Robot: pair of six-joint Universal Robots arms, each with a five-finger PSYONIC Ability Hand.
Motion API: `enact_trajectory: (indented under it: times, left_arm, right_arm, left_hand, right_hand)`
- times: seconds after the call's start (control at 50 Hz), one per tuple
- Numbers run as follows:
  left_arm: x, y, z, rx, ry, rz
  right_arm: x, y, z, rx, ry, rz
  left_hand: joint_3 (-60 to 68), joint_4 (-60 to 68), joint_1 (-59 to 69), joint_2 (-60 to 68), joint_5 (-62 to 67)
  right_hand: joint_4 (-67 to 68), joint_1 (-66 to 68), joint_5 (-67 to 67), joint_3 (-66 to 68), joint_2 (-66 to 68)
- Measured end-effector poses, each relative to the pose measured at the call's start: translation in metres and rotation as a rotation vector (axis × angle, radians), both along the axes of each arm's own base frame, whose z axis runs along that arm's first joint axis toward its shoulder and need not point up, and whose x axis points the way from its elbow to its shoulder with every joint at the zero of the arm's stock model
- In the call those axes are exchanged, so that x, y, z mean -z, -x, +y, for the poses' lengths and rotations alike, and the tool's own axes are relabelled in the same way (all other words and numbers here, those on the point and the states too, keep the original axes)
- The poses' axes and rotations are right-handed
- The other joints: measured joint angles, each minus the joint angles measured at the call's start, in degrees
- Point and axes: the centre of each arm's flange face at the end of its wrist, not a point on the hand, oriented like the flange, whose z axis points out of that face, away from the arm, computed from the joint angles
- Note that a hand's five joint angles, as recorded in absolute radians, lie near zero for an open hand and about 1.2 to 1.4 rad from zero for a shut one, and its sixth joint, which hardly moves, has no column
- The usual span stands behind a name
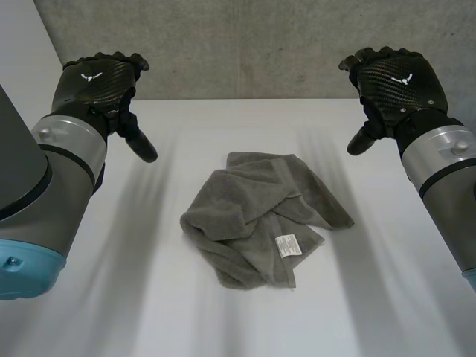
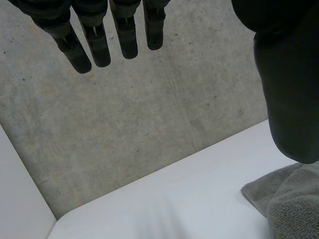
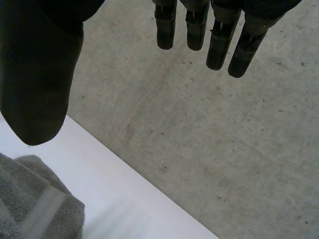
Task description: Fold the towel.
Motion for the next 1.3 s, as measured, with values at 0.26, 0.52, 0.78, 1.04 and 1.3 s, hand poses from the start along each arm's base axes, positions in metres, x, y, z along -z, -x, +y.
enact_trajectory:
  times: [0.26, 0.52, 0.78, 1.04, 1.3]
  left_arm:
    - [0.006, 0.003, 0.002, 0.036, -0.013, -0.009]
    - [0.078, 0.033, 0.018, 0.159, -0.183, -0.117]
    - [0.149, 0.062, 0.026, 0.233, -0.251, -0.177]
    - [0.163, 0.068, 0.028, 0.249, -0.187, -0.142]
    - [0.173, 0.069, 0.026, 0.248, -0.197, -0.149]
  right_arm:
    - [0.001, 0.000, -0.001, -0.002, -0.005, -0.004]
    - [0.074, -0.014, -0.017, -0.034, -0.206, 0.234]
    - [0.154, -0.041, -0.040, -0.078, -0.362, 0.351]
    - [0.180, -0.047, -0.056, -0.035, -0.390, 0.371]
    - [0.179, -0.044, -0.057, -0.028, -0.397, 0.367]
  left_hand:
    - [0.0, 0.0, 0.0, 0.0, 0.2]
    - [0.7, 0.2, 0.2, 0.5, 1.6]
    - [15.2, 14.3, 14.4, 14.3, 15.7]
    - [34.6, 34.1, 34.0, 34.1, 34.5]
    - [45.9, 45.0, 44.9, 45.3, 45.6]
  right_hand:
    - [0.0, 0.0, 0.0, 0.0, 0.0]
    - [0.0, 0.0, 0.0, 0.0, 0.0]
    - [11.0, 12.6, 12.7, 11.6, 11.3]
    - [30.5, 31.9, 31.3, 30.9, 31.1]
    - [41.4, 43.5, 42.6, 41.8, 41.6]
